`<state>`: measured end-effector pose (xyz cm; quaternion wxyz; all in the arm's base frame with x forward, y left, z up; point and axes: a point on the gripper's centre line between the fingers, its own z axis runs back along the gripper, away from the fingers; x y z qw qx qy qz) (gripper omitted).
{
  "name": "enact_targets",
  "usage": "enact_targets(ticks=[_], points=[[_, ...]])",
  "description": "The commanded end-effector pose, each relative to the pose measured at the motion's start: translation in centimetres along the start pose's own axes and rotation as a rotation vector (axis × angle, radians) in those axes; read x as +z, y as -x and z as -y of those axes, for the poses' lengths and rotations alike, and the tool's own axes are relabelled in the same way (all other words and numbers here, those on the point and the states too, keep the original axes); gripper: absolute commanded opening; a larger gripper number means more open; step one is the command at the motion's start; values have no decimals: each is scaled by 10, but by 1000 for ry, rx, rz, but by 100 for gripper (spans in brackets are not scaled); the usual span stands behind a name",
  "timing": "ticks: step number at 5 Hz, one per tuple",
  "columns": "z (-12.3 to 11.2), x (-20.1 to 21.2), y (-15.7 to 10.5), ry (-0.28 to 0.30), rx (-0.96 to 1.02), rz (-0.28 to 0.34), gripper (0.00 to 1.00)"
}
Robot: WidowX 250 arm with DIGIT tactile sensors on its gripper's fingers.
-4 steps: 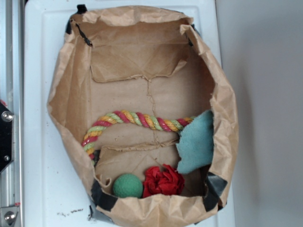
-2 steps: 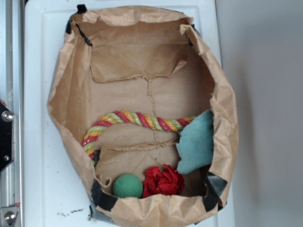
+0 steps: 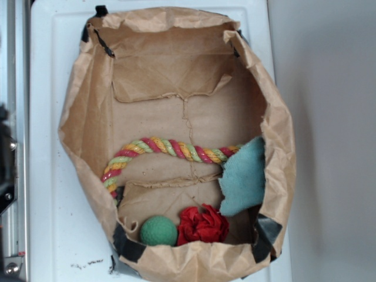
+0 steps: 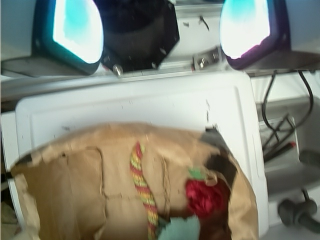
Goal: Grab the green ball.
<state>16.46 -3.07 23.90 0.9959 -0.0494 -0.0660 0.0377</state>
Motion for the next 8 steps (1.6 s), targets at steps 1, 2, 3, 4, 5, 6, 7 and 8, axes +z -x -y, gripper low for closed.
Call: enact_targets(ticks=[1, 2, 3, 4, 5, 6, 7, 8], points=[[8, 9, -33, 69, 1, 64, 100], [4, 6, -48, 59, 17, 95, 100], [1, 3, -60, 39, 11, 128, 100], [-5, 0, -67, 8, 4, 158, 100], [-14, -3, -75, -30, 4, 199, 100], [-24, -12, -79, -74, 4, 205, 100], [-32, -20, -83, -95, 3, 197, 100], [-38, -31, -89, -111, 12, 177, 100]])
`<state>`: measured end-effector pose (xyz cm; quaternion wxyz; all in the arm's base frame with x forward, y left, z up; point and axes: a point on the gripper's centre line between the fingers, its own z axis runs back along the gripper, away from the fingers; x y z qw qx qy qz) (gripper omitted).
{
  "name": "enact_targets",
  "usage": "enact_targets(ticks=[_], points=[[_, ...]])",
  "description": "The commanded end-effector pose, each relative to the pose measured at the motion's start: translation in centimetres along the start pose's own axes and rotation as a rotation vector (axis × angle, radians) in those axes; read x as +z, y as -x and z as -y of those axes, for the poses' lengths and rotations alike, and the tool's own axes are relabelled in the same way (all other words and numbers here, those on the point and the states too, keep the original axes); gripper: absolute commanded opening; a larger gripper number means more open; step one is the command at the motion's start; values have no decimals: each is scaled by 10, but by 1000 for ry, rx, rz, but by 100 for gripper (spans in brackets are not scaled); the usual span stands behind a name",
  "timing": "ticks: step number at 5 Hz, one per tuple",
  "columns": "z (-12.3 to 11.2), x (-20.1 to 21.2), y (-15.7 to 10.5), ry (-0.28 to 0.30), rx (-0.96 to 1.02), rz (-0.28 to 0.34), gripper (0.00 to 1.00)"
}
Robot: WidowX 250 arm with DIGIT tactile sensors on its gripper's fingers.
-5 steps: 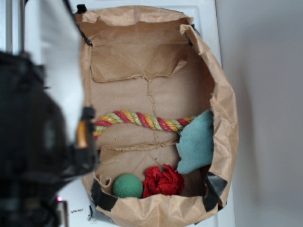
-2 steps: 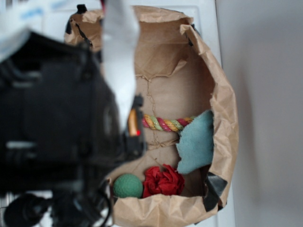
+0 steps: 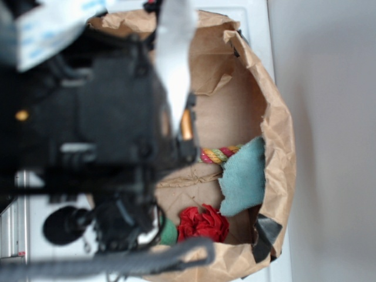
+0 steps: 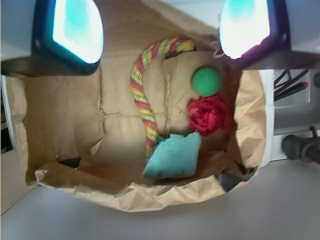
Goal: Grab the green ball.
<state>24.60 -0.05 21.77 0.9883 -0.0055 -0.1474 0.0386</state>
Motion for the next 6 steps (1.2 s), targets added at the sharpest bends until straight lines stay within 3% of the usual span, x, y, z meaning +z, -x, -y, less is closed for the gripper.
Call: enact_targets(ticks=[1, 3, 4, 6], points=[[-4, -21, -6, -20, 39, -58, 100], [18, -31, 5, 24, 251, -297, 100], [24, -29, 6, 27, 291, -341, 100], [37, -25, 8, 59, 282, -352, 100]])
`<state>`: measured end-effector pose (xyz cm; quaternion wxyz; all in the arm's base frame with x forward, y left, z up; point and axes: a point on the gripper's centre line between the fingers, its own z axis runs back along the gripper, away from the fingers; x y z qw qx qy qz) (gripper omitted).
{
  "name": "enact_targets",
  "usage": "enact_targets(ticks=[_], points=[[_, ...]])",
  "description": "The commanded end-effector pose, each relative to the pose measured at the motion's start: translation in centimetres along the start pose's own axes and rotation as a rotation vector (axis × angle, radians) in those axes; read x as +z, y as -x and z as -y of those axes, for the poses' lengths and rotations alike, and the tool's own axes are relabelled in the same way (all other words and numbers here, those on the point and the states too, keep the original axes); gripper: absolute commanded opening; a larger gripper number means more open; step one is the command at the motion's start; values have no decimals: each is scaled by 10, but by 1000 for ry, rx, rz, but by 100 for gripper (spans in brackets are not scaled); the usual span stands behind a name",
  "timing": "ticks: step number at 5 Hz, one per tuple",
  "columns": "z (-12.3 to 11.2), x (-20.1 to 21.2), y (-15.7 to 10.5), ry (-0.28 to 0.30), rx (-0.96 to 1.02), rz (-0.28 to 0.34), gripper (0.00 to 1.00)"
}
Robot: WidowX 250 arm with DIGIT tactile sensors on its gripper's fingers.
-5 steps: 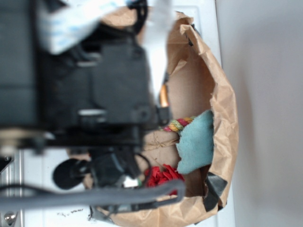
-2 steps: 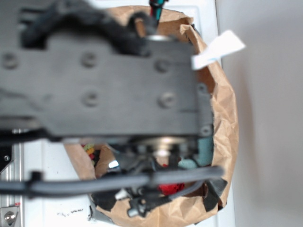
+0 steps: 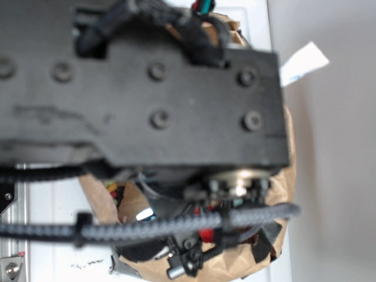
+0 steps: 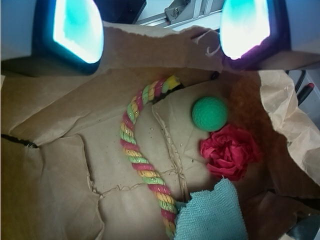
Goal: Grab the green ball.
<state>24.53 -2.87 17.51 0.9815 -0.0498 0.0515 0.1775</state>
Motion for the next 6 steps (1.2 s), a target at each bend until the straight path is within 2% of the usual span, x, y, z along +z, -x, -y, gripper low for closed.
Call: enact_targets(ticks=[1, 2, 3, 4, 5, 6], points=[[11, 21, -5, 39, -11, 64, 100], [6, 18, -19, 39, 9, 82, 100], [11, 13, -29, 55, 20, 92, 100], [3, -4, -28, 41, 17, 64, 100], [-30, -11, -11, 8, 12, 33, 100], [-53, -15, -3, -31, 2, 38, 100]])
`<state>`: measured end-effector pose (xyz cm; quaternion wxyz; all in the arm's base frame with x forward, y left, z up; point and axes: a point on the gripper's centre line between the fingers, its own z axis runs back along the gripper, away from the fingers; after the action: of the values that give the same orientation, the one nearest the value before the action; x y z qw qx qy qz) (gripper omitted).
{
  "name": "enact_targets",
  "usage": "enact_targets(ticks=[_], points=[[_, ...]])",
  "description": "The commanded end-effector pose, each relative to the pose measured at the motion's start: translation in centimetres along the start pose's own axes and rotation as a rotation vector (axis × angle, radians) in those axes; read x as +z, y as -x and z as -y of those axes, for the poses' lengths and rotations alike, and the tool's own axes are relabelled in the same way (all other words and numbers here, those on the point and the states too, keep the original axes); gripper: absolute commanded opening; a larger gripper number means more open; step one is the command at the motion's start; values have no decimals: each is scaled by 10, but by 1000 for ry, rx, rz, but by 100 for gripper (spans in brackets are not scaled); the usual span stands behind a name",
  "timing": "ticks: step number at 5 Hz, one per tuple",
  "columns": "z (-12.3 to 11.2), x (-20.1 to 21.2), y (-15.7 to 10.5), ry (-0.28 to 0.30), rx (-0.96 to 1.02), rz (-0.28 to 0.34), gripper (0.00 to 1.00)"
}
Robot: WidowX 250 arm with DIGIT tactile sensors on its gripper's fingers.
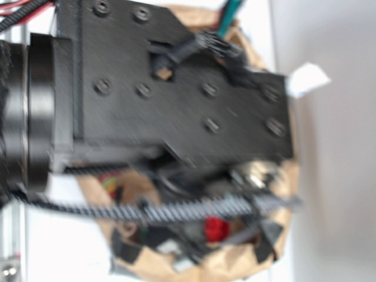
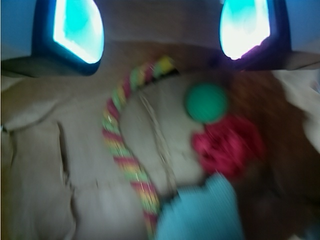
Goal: Grab the green ball.
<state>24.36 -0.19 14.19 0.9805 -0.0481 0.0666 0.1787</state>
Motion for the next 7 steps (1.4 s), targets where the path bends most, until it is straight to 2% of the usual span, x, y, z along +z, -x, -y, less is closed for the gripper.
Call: enact_targets(ticks=[1, 2, 3, 4, 5, 7], points=[[-18, -1, -2, 34, -15, 31, 100], [-16, -15, -14, 87, 2, -8, 100], [-11, -35, -16, 80, -15, -43, 100], [-1, -46, -8, 96, -40, -77, 100], [15, -42, 7, 139, -78, -98, 100], [39, -30, 20, 173, -148, -56, 100]])
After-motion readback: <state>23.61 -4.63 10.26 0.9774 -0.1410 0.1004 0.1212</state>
